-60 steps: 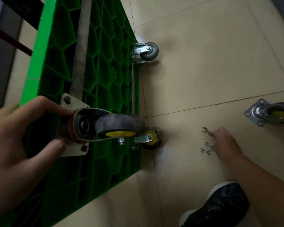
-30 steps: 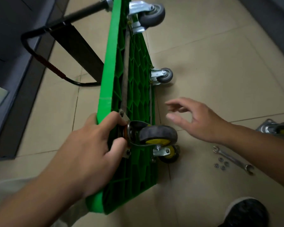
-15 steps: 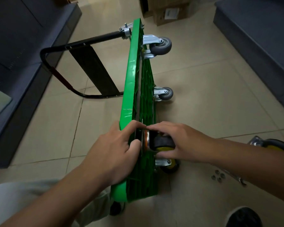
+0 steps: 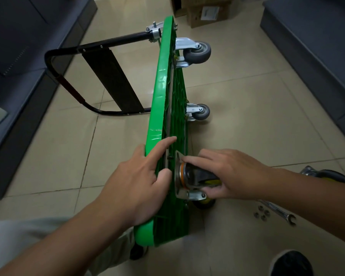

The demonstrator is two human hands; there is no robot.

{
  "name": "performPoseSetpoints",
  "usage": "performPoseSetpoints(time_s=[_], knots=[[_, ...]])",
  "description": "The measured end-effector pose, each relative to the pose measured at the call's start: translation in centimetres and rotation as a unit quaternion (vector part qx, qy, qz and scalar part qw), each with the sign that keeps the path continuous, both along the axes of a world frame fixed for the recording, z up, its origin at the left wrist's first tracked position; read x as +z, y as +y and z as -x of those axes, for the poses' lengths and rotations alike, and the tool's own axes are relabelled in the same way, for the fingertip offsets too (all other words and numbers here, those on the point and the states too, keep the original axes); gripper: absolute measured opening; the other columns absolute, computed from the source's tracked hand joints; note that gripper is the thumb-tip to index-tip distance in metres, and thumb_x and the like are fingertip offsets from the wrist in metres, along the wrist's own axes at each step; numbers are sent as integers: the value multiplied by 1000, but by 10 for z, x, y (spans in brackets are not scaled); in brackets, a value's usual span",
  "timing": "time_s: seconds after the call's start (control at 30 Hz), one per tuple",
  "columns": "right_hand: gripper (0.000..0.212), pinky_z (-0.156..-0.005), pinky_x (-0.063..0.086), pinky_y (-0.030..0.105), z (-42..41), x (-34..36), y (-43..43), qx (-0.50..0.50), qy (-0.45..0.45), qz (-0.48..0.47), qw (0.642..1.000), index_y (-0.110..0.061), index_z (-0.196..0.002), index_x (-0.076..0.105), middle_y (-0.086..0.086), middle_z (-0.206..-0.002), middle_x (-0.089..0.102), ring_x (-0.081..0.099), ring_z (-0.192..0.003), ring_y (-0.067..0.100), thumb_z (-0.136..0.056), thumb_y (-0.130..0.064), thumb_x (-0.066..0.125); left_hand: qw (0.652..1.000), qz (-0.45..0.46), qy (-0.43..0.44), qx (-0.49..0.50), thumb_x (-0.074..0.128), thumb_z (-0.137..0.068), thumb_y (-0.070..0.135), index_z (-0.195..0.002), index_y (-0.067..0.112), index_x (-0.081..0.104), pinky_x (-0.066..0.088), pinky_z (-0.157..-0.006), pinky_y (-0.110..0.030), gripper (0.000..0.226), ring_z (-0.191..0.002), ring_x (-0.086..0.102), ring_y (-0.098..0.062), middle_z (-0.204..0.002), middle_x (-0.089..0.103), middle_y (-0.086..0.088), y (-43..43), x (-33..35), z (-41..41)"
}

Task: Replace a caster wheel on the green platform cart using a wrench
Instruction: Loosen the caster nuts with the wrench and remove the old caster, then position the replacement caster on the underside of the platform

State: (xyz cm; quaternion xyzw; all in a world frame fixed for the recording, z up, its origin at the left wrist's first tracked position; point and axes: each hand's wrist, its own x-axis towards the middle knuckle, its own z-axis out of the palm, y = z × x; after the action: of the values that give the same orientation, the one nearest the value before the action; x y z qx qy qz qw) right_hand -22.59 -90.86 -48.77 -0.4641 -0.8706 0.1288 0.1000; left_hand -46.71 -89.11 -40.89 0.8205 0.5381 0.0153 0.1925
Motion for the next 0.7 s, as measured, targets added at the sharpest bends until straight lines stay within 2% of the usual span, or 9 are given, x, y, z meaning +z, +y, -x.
performPoseSetpoints(time_s=[0.1,0.2,0.3,0.43,0.5,0.53,0.6,0.63,0.7], knots=[[81,-75,54,38,-13,-7,-8,-4,-15,24,1000,-28,-156,36,-3,-114,59,62,-97,19,-85,-45,69,1000,3,-4,-1,25,-86,52,-148,71,7,34,-63,-24,67,-72,46,-9,-114,36,11,1,0,0],[81,-76,53,37,-24,-13,-16,-21,-29,39,999,-31,-157,33,-6,-115,58,62,-97,17,-85,-48,66,1000,2,2,4,26,-86,53,-147,73,6,28,-63,-11,67,-71,44,-3,-112,34,11,1,0,-1],[80,-72,47,27,-39,-15,-22,-47,-45,32,997,-30,-155,38,-8,-113,59,61,-95,15,-83,-48,69,1000,2,9,10,25,-87,54,-147,72,6,33,-63,-19,66,-74,46,-5,-111,38,7,0,0,-2],[77,-73,39,22,-69,-13,-33,-101,-72,25,992,-34,-155,36,-12,-113,58,58,-98,11,-86,-51,66,1000,8,21,17,26,-94,55,-147,73,0,40,-67,-28,62,-80,52,-9,-112,44,3,-3,4,-4],[74,-76,41,21,-85,-13,-44,-145,-56,34,987,-34,-150,42,-14,-114,60,59,-100,10,-83,-50,70,997,3,78,25,26,-92,59,-150,70,-8,40,-64,-26,68,-82,53,-9,-121,43,3,-7,11,-9],[72,-78,45,22,-93,-14,-50,-172,-41,46,983,-35,-145,46,-15,-115,61,60,-102,11,-80,-48,73,992,-27,118,24,26,-93,61,-154,65,-8,42,-66,-26,70,-89,54,-10,-133,40,2,-9,15,-12],[66,-81,50,28,-106,-17,-62,-231,-17,76,970,-38,-133,47,-15,-111,63,61,-100,12,-75,-45,79,975,-137,177,-6,34,-98,61,-163,48,9,52,-88,-35,71,-119,54,-22,-157,31,-6,-15,24,-22],[65,-80,52,30,-111,-20,-67,-258,-9,89,962,-39,-128,45,-14,-108,63,61,-97,12,-74,-45,81,969,-173,172,-28,39,-99,60,-163,40,23,49,-99,-42,69,-130,49,-28,-160,32,-8,-21,29,-29],[62,-78,53,32,-122,-28,-77,-293,-3,105,950,-41,-119,41,-12,-104,63,60,-92,13,-73,-46,83,974,-183,103,-82,42,-94,60,-156,29,45,42,-111,-46,69,-138,47,-30,-154,45,-8,-38,32,-50]])
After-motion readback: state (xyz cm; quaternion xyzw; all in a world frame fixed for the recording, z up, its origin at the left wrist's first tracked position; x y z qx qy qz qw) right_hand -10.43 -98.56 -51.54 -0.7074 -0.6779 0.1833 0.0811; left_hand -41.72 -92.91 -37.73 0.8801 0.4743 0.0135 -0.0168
